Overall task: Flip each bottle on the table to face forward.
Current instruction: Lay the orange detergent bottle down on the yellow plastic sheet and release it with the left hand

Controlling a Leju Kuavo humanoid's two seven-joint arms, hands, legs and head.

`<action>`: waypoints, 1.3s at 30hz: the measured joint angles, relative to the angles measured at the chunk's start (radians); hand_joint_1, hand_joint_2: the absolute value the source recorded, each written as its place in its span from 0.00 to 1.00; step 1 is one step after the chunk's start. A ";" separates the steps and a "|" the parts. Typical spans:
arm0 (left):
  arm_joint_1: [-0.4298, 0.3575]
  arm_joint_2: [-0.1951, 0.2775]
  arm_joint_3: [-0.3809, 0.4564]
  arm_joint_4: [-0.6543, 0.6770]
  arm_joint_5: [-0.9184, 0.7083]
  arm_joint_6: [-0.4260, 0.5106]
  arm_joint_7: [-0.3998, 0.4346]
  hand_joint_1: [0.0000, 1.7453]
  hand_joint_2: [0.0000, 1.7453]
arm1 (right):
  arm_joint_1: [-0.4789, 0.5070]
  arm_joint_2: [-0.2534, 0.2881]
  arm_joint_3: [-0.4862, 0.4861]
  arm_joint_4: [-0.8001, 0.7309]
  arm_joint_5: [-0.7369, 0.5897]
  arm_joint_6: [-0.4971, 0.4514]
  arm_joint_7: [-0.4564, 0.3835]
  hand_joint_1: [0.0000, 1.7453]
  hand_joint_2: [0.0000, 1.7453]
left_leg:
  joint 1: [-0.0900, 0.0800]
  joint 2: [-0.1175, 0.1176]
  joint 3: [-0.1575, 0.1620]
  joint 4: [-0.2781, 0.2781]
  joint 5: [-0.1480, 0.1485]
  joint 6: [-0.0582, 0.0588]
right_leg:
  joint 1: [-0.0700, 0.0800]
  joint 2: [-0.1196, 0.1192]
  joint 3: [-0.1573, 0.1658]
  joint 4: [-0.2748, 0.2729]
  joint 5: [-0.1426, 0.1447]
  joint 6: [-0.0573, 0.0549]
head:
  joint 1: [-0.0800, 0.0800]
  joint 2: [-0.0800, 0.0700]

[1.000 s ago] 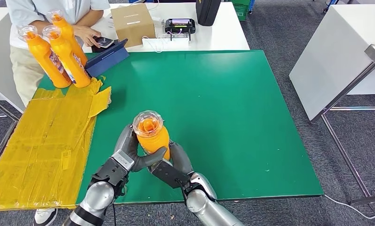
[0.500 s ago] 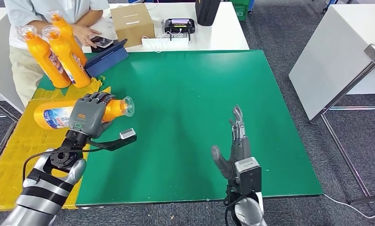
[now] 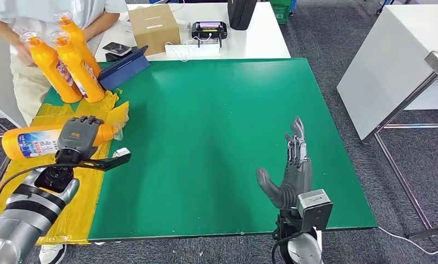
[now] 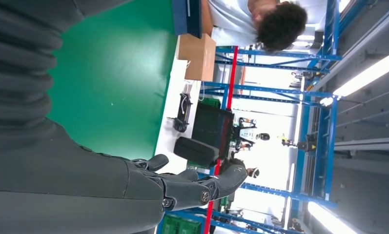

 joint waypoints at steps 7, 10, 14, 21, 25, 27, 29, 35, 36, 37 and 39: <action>-0.038 -0.005 -0.007 0.234 0.007 -0.039 -0.031 1.00 1.00 | -0.013 -0.002 0.005 0.000 0.002 -0.003 0.006 0.00 1.00 | 0.000 0.000 0.000 0.000 0.000 0.000 | 0.000 0.000 0.000 0.000 0.000 0.000 | 0.000 0.000; -0.048 -0.014 0.003 0.294 0.009 -0.063 -0.035 1.00 1.00 | -0.020 -0.004 0.006 0.001 0.005 -0.004 0.011 0.00 1.00 | 0.000 -0.001 0.000 0.000 0.000 0.000 | 0.000 -0.001 0.001 0.000 0.000 0.000 | 0.000 0.000; -0.070 -0.027 0.022 0.352 0.012 -0.078 -0.039 0.03 1.00 | -0.031 -0.004 0.011 0.005 0.009 -0.004 0.015 0.00 1.00 | 0.000 -0.001 0.001 0.000 0.000 0.000 | 0.000 -0.001 0.002 0.000 0.000 0.000 | 0.000 0.000; -0.077 -0.049 0.060 0.393 0.022 -0.020 -0.052 0.00 1.00 | -0.036 -0.009 0.015 0.014 0.012 -0.007 0.021 0.00 1.00 | 0.000 -0.001 0.003 0.000 0.000 -0.001 | 0.000 -0.001 0.003 0.000 0.000 0.000 | 0.000 0.000; -0.070 -0.060 0.081 0.393 0.017 0.053 -0.048 0.00 1.00 | -0.037 -0.013 0.022 0.018 0.014 -0.007 0.026 0.00 1.00 | 0.000 -0.001 0.003 0.000 0.001 -0.001 | 0.000 -0.001 0.003 0.000 0.000 0.000 | 0.000 0.000; -0.061 -0.065 0.093 0.387 0.011 0.086 -0.046 0.00 1.00 | -0.037 -0.015 0.024 0.020 0.015 -0.008 0.029 0.00 1.00 | 0.000 -0.001 0.003 0.000 0.001 -0.001 | 0.000 -0.001 0.003 0.000 0.000 0.000 | 0.000 0.000; -0.053 -0.068 0.103 0.379 0.007 0.106 -0.046 0.00 1.00 | -0.037 -0.017 0.024 0.020 0.015 -0.008 0.030 0.00 1.00 | 0.000 -0.002 0.002 0.000 0.001 -0.001 | 0.000 -0.001 0.003 0.000 0.000 0.000 | 0.000 0.000; -0.002 -0.074 0.128 0.315 -0.001 0.282 -0.013 0.00 1.00 | -0.034 -0.018 0.025 0.022 0.022 -0.021 0.030 0.00 1.00 | 0.000 -0.001 0.002 0.000 0.001 -0.001 | 0.000 -0.001 0.003 0.000 0.000 0.000 | 0.000 0.000; 0.017 -0.074 0.129 0.284 -0.001 0.341 0.001 0.00 1.00 | -0.032 -0.019 0.025 0.022 0.027 -0.027 0.028 0.00 1.00 | 0.000 -0.001 0.002 0.000 0.001 -0.001 | 0.000 -0.001 0.003 0.000 0.000 0.000 | 0.000 0.000; 0.044 -0.075 0.133 0.231 -0.001 0.393 0.006 0.00 1.00 | -0.028 -0.020 0.027 0.022 0.035 -0.037 0.023 0.00 1.00 | 0.000 -0.001 0.002 0.000 0.001 -0.001 | -0.001 -0.001 0.002 0.000 0.000 0.000 | 0.000 0.000; 0.121 -0.089 0.158 0.066 0.015 0.456 -0.036 0.00 1.00 | -0.012 -0.024 0.028 0.020 0.053 -0.064 0.009 0.00 1.00 | -0.001 -0.001 0.002 0.000 0.000 -0.001 | -0.001 -0.001 0.001 0.000 0.000 0.000 | 0.000 0.000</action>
